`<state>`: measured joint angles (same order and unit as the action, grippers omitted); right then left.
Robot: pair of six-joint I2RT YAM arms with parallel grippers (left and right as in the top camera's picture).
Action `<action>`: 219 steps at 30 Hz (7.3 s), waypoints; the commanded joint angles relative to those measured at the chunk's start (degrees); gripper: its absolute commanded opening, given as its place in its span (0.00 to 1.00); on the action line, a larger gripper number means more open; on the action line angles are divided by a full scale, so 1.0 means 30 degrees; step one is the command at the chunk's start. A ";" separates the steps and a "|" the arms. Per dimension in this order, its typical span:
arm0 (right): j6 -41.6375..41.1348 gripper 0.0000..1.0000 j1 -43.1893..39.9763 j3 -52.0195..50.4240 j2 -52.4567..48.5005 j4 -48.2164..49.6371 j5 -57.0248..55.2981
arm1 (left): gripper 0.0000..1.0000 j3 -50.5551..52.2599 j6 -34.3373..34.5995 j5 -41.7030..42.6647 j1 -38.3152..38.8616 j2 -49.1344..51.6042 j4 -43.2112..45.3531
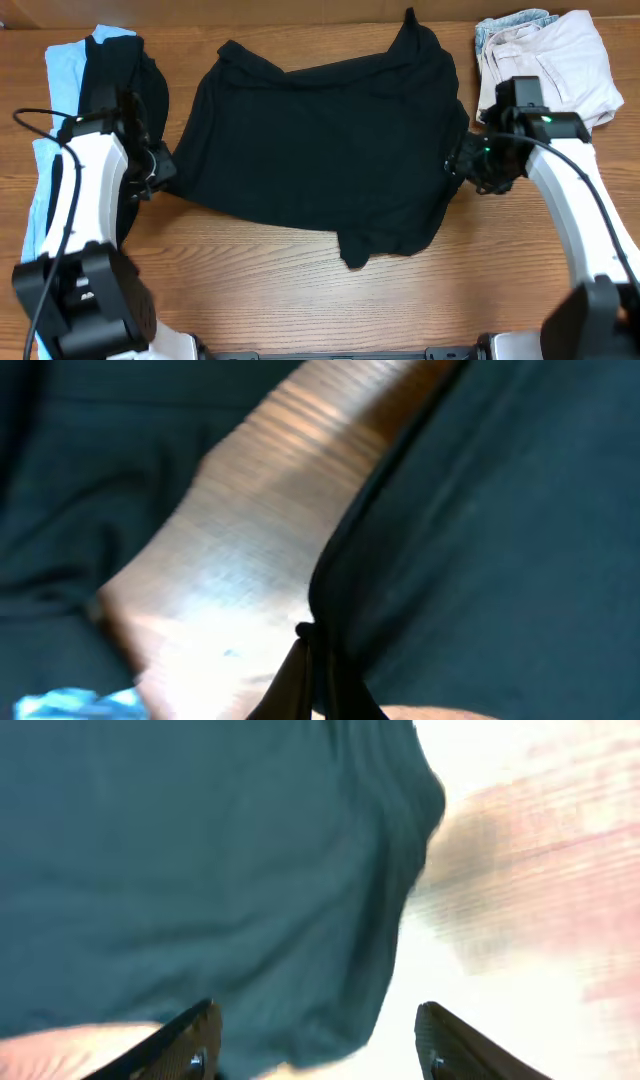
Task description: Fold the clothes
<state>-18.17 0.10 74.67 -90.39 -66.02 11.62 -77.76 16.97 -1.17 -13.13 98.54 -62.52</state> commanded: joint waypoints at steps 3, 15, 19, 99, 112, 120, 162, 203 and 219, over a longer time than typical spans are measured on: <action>-0.0007 0.66 0.0816 0.0342 0.1676 -0.2113 0.1406 | 0.04 -0.0313 -0.0080 -0.1967 -0.0029 -0.1115 -0.0197; -0.3993 0.73 0.6892 -0.3949 0.1734 -0.0415 0.1566 | 0.04 -0.0299 0.0015 -0.1778 -0.0029 -0.1107 0.1450; -0.5807 0.79 0.7439 -0.6535 0.1734 0.1763 0.1545 | 0.04 -0.0299 0.0007 -0.1734 -0.0029 -0.1107 0.1712; -0.5049 0.56 0.6054 -0.9136 0.0284 0.7788 -0.2229 | 0.04 -0.0226 -0.0087 -0.1246 0.0889 -0.1093 0.2958; -0.6484 0.55 0.6054 -0.9537 -0.0685 0.9012 -0.3643 | 0.04 -0.0226 -0.0087 -0.1253 0.0889 -0.1093 0.2943; -0.6543 0.34 0.6076 -0.9537 -0.0867 0.9566 -0.3133 | 0.04 -0.0226 -0.0087 -0.1246 0.0889 -0.1093 0.2943; -0.1770 0.04 0.1086 0.3031 0.7125 -0.6776 -0.2856 | 0.04 -0.6586 -0.1938 -0.1290 0.0889 -0.1996 -0.5668; -0.0561 0.04 0.1078 0.1056 -0.4138 0.4058 -0.2863 | 0.33 0.1501 -0.1749 -0.1260 0.2346 0.3614 0.8888; 0.1239 0.53 0.0925 0.6557 -0.4065 -0.0634 -0.2841 | 1.00 -0.8007 -0.5377 0.0845 0.2412 0.3614 0.3111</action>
<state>-17.30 3.09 87.37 -103.20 -66.04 3.55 -95.00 5.74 -3.25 -6.35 109.75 -52.62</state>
